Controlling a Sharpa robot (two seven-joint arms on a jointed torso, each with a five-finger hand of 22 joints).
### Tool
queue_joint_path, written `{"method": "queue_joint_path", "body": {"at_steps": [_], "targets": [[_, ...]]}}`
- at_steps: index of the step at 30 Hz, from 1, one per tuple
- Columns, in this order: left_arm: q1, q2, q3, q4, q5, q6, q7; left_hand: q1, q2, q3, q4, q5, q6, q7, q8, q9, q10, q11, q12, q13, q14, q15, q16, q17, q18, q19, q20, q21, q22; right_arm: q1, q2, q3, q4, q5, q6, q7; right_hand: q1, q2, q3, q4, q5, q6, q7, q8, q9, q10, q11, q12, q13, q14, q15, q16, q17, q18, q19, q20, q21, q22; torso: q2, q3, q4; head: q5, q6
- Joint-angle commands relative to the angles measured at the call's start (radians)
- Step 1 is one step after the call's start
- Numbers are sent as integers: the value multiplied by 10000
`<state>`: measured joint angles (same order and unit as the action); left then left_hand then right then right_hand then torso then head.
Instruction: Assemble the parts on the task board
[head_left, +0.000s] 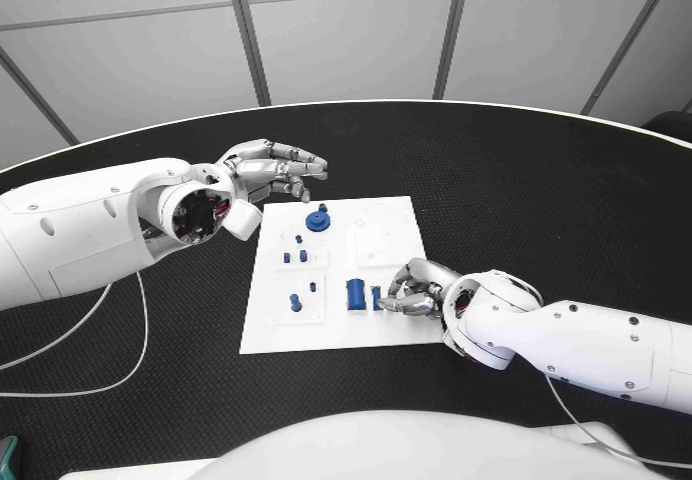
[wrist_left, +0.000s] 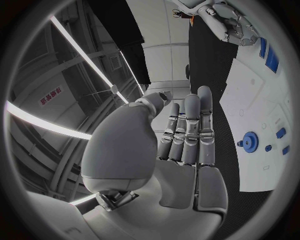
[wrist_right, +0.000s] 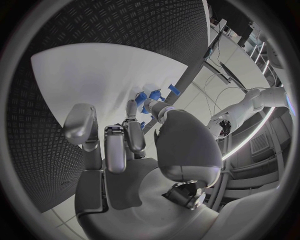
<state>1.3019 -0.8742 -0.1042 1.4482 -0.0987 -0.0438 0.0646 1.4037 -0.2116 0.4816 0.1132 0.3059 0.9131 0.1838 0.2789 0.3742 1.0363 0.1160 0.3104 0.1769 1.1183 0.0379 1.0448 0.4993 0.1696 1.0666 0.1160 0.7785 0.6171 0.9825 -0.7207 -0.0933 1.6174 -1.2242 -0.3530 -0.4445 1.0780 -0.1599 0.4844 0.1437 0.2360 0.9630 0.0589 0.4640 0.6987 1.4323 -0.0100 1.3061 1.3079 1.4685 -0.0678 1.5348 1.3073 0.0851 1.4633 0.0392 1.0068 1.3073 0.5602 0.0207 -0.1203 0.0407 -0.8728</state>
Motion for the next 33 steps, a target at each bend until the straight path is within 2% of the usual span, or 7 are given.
{"method": "queue_joint_path", "body": {"at_steps": [1,12,33], "targets": [[0,2,0,0,0,2,-1,12,51,-5,56,32,-79,20,38,-14,-93,10,54,-13,-84,-13,29,-11,145,20,63,-69,-14,0,24,1,-20,0,30,-10,3,16,33,10,-41,64,22,60,-7,80,-22,80,867,883,-71,16,1972,5,82,-63,51,1483,-2,8,0,-4,2],[1,5,0,4,0,2,-9,12,51,-5,56,32,-79,20,38,-14,-93,10,54,-13,-84,-13,29,-11,145,20,63,-69,-14,1,147,1,-173,0,335,-112,122,-13,56,-64,-102,76,-7,80,1,103,-43,121,896,884,-83,17,1975,4,88,-70,67,1488,-2,8,-2,-12,2],[1,1,0,5,0,-9,-6,12,51,-5,56,32,-79,20,38,-14,-93,10,54,-13,-84,-13,29,-11,145,20,63,-69,-14,1,284,3,-488,-189,357,-225,250,43,121,-117,-176,103,-25,104,5,146,-59,197,950,890,-97,31,2003,-9,105,-81,149,1506,-10,2,-3,-5,2]]}}
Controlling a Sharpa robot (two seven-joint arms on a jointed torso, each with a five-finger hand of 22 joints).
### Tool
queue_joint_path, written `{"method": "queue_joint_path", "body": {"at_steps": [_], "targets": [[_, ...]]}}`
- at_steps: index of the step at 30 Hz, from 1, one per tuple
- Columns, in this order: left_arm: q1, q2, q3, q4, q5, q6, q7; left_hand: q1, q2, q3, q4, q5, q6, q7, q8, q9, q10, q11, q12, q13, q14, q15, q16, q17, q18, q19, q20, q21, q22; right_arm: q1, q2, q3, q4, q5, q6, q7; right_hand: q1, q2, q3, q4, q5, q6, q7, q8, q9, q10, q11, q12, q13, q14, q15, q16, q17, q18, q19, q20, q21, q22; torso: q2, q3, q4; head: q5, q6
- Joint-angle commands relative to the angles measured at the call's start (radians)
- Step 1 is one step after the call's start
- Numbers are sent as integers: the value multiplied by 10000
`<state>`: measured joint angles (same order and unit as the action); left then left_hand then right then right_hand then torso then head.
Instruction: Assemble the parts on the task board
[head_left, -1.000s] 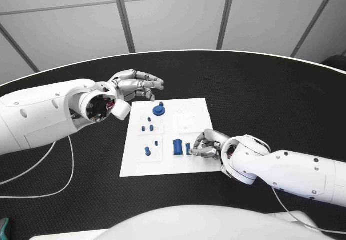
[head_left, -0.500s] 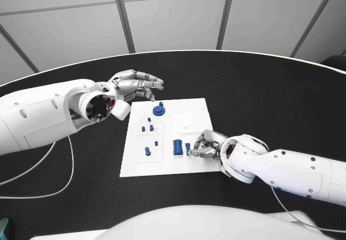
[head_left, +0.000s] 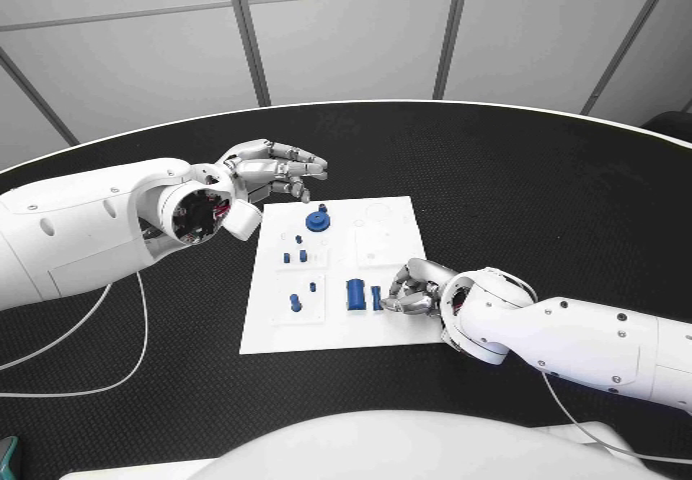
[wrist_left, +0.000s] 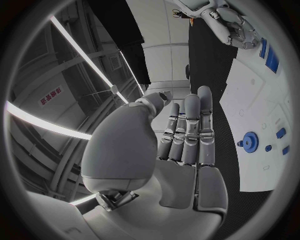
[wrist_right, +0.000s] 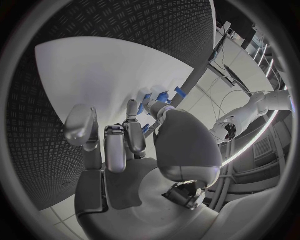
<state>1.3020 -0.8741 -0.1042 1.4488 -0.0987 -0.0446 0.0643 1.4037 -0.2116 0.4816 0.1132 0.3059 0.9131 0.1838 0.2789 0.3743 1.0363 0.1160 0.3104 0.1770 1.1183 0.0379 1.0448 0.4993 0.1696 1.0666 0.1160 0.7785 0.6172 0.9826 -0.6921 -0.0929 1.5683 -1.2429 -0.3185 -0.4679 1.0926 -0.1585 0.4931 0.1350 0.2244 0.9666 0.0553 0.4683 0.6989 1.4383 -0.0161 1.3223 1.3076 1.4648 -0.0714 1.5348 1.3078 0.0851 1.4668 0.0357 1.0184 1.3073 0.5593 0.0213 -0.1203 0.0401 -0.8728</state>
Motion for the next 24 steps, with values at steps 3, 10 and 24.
{"method": "queue_joint_path", "body": {"at_steps": [3,10,24], "targets": [[0,1,0,-3,0,-1,-2,12,51,-5,56,32,-79,20,38,-15,-93,10,54,-14,-84,-13,29,-12,145,20,63,-69,-15,0,-23,0,38,-4,-42,36,132,3,33,-55,-72,70,6,66,6,91,-3,41,958,923,-64,21,1978,-4,65,-49,-1,1500,-7,-4,-5,8,2],[0,-3,0,-2,0,-7,12,12,51,-5,56,32,-79,20,38,-15,-93,10,54,-14,-84,-13,29,-12,145,20,63,-69,-15,0,-320,-2,412,-4,-442,411,127,-22,21,-55,-72,69,10,67,6,80,-2,17,943,919,-66,12,1960,2,59,-51,-38,1492,-10,0,-7,26,2],[-19,194,-5,-353,538,-422,323,-128,-24,-164,310,-15,-97,-25,108,-23,-81,-8,145,-21,-351,8,-228,-163,148,-111,95,-311,-161,560,-1673,-11,977,3909,-1323,5859,784,-237,13,-205,-17,-1094,718,-945,-440,-3206,601,-5513,-2790,-635,436,-3664,-2730,946,-2032,403,-7696,-800,-350,-135,-174,69,319]]}}
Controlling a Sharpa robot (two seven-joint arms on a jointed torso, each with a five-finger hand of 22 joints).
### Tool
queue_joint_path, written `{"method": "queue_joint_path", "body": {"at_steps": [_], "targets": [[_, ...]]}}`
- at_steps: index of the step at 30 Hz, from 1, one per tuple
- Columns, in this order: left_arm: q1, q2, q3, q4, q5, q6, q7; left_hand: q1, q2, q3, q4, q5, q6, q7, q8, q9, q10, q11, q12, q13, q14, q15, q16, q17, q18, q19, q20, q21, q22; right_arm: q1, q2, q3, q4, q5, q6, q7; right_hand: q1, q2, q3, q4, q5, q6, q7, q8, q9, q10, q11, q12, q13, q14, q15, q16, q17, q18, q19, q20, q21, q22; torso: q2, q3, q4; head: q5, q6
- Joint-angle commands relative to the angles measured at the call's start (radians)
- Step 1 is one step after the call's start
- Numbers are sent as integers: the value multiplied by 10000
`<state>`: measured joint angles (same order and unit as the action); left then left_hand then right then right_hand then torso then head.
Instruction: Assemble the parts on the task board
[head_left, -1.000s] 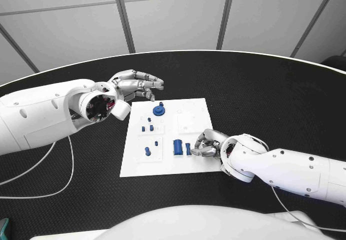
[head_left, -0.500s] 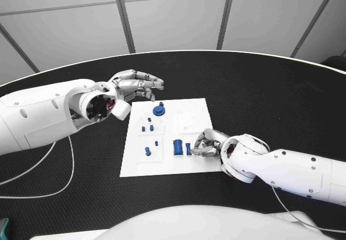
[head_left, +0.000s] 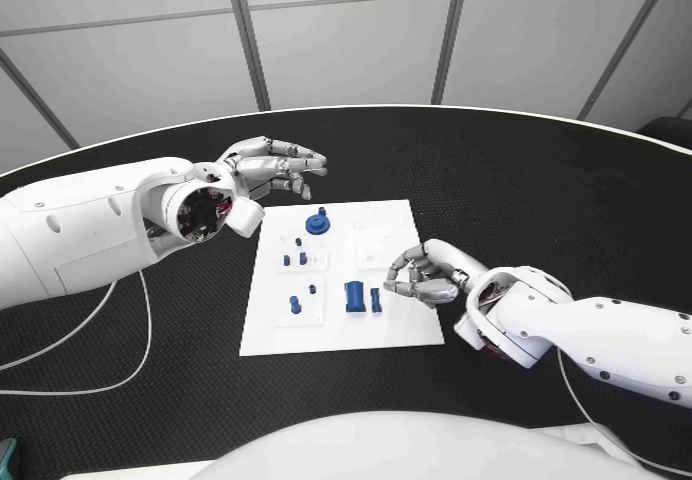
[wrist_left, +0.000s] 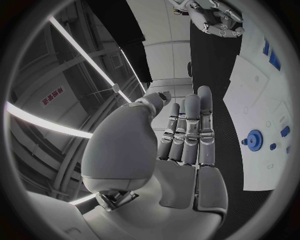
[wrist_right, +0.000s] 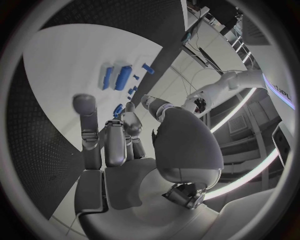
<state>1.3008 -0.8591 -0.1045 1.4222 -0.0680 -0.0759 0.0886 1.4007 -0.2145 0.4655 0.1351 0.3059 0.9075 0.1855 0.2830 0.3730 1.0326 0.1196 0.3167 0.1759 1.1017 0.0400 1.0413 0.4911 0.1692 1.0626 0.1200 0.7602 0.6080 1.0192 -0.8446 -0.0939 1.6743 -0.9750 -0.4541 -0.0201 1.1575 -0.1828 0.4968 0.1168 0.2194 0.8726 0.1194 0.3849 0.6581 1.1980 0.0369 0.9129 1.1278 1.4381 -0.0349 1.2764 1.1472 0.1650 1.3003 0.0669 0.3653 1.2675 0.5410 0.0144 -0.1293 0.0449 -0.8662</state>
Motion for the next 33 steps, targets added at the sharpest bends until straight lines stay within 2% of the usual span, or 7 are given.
{"method": "queue_joint_path", "body": {"at_steps": [1,15,26,27,28,29,33], "targets": [[-18,79,-3,-156,391,-192,144,-94,6,-16,117,-21,-33,-59,84,-9,-25,-52,98,-9,-264,-17,-303,-133,147,-120,63,-199,-111,316,-200,-2,-185,1730,66,1754,215,-12,-46,-27,24,-215,132,-151,-31,-1219,131,-2162,-1559,-701,121,-1960,-1984,154,-496,146,-1425,-655,-214,-81,-108,36,358],[-258,753,-10,-1342,2296,-1181,1225,160,-114,-156,1044,-83,-490,-220,-12,-229,190,367,-1257,-1056,-2009,843,-6322,-2091,36,-1874,1178,-4792,-3178,1691,171,4,-2769,6973,858,4400,1038,-174,367,152,-146,-566,711,-1270,-1247,-1869,966,-6660,-7477,-4007,1326,-9585,-6196,158,-3590,1434,-3063,-5787,-963,-447,-392,423,1501],[-455,1341,-9,-1935,2961,-1786,1768,300,14,-863,1325,-107,-855,-483,-763,-931,-513,772,-2540,-1134,-2886,1351,-8309,-2781,-37,-2408,1711,-6958,-4891,1874,849,22,-4033,7901,1146,4877,1118,92,-183,52,-129,-541,797,-2197,-2177,-1870,1389,-8068,-10022,-4852,1846,-11504,-7735,199,-4615,2018,-3036,-9027,-1214,-491,-289,732,1841],[-441,1298,-9,-1903,2932,-1747,1746,-4025,2145,-4655,-1351,-3059,-9075,-1855,-2830,-3730,-10326,-1196,-3167,-1759,-11017,-400,-10413,-4911,-1692,-10626,-1200,-7602,-6080,1871,809,22,-3972,7849,1136,4865,-2686,1828,-4968,-1168,-2194,-8726,-1194,-3849,-6581,-4907,-369,-9129,-11278,-14381,349,-12764,-11472,-1650,-13003,-669,-3653,-12675,-1122,-489,-330,663,1776],[-445,1297,-7,-1897,2927,-1758,1751,-4034,2145,-4655,-1351,-3059,-9075,-1855,-2830,-3730,-10326,-1196,-3167,-1759,-11017,-400,-10413,-4911,-1692,-10626,-1200,-7602,-6080,1867,809,24,-3965,7853,1125,4866,-2719,1828,-4968,-1168,-2194,-8726,-1194,-3849,-6581,-4917,-369,-9129,-11278,-14381,349,-12764,-11472,-1650,-13003,-669,-3653,-12675,-1118,-488,-325,660,1778],[-459,1294,0,-1874,2912,-1793,1769,-4239,2145,-4655,-1351,-3059,-9075,-1855,-2830,-3730,-10326,-1196,-3167,-1759,-11017,-400,-10413,-4911,-1692,-10626,-1200,-7602,-6080,1854,807,32,-3941,7869,1089,4871,-2899,1828,-4968,-1168,-2194,-8726,-1194,-3849,-6581,-11980,-369,-9129,-11278,-14381,349,-12764,-11472,-1650,-13003,-669,-3653,-12675,-1105,-484,-306,647,1789],[-599,1260,71,-1645,2760,-2143,1942,-5699,2145,-4655,-1351,-3059,-9075,-1855,-2830,-3730,-10326,-1196,-3167,-1759,-11017,-400,-10413,-4911,-1692,-10626,-1200,-7602,-6080,1727,794,106,-3702,8024,739,4915,-4182,1828,-4968,-1168,-2194,-8726,-1194,-3849,-6581,-11980,-369,-9129,-11278,-14381,349,-12764,-11472,-1650,-13003,-669,-3653,-12675,-981,-447,-131,528,1884]]}}
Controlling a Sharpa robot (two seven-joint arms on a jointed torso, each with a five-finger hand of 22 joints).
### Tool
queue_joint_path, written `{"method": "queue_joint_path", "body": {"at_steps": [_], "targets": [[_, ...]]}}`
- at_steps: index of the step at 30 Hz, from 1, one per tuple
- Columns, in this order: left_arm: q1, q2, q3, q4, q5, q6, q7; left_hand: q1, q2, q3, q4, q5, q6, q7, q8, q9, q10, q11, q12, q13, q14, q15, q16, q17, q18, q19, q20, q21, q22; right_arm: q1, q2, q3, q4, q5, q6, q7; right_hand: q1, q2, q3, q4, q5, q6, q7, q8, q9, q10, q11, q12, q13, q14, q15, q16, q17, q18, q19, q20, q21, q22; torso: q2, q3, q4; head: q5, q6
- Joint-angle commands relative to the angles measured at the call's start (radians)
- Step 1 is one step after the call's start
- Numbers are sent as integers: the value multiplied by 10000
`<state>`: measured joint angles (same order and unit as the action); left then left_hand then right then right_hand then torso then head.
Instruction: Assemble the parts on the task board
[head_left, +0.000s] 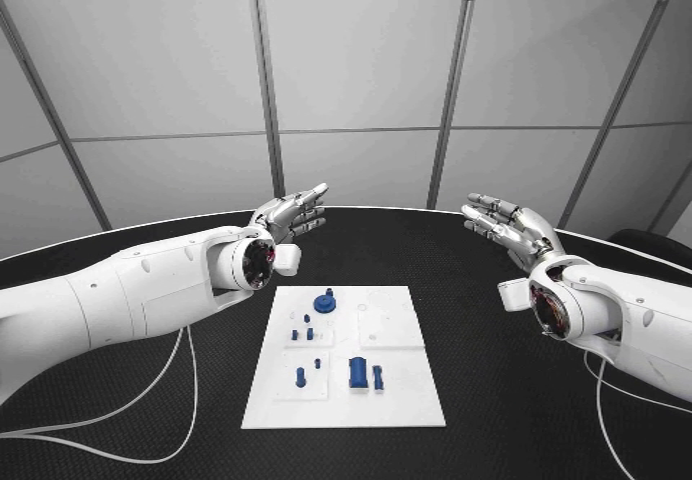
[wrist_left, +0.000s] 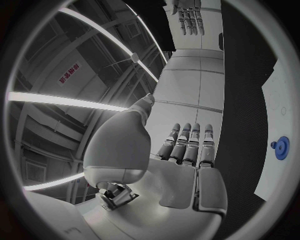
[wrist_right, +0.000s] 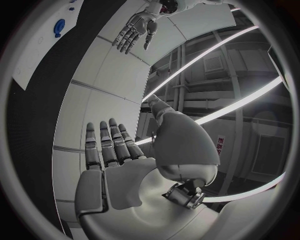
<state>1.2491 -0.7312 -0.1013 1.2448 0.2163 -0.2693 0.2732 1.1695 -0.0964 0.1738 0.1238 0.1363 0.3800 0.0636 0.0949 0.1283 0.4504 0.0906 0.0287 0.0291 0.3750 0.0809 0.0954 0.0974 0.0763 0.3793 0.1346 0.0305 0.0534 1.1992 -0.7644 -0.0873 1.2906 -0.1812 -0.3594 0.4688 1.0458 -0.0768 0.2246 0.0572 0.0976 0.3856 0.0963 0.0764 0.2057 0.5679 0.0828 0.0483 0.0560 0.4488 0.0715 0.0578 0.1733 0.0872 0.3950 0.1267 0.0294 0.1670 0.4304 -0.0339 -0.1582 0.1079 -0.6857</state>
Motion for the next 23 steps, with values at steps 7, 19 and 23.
{"method": "queue_joint_path", "body": {"at_steps": [7,19,23], "targets": [[-643,-158,325,1047,-695,-1621,794,-11695,964,-1738,-1238,-1363,-3800,-636,-949,-1283,-4504,-906,-287,-291,-3750,-809,-954,-974,-763,-3793,-1346,-305,-534,-587,-61,342,1099,712,-1621,201,-10458,768,-2246,-572,-976,-3856,-963,-764,-2057,-5679,-828,-483,-560,-4488,-715,-578,-1733,-872,-3950,-1267,-294,-1670,624,186,859,-583,462],[-1860,-456,946,3038,-2021,-4678,2306,-11695,964,-1738,-1238,-1363,-3800,-636,-949,-1283,-4504,-906,-287,-291,-3750,-809,-954,-974,-763,-3793,-1346,-305,-534,-1463,-153,856,2741,1778,-4028,502,-10458,768,-2246,-572,-976,-3856,-963,-764,-2057,-5679,-828,-483,-560,-4488,-715,-578,-1733,-872,-3950,-1267,-294,-1670,1138,339,1582,-1079,857],[-1978,-485,1006,3231,-2150,-4976,2453,-11695,964,-1738,-1238,-1363,-3800,-636,-949,-1283,-4504,-906,-287,-291,-3750,-809,-954,-974,-763,-3793,-1346,-305,-534,-1492,-156,873,2794,1812,-4106,512,-10458,768,-2246,-572,-976,-3856,-963,-764,-2057,-5679,-828,-483,-560,-4488,-715,-578,-1733,-872,-3950,-1267,-294,-1670,1138,339,1582,-1079,857]]}}
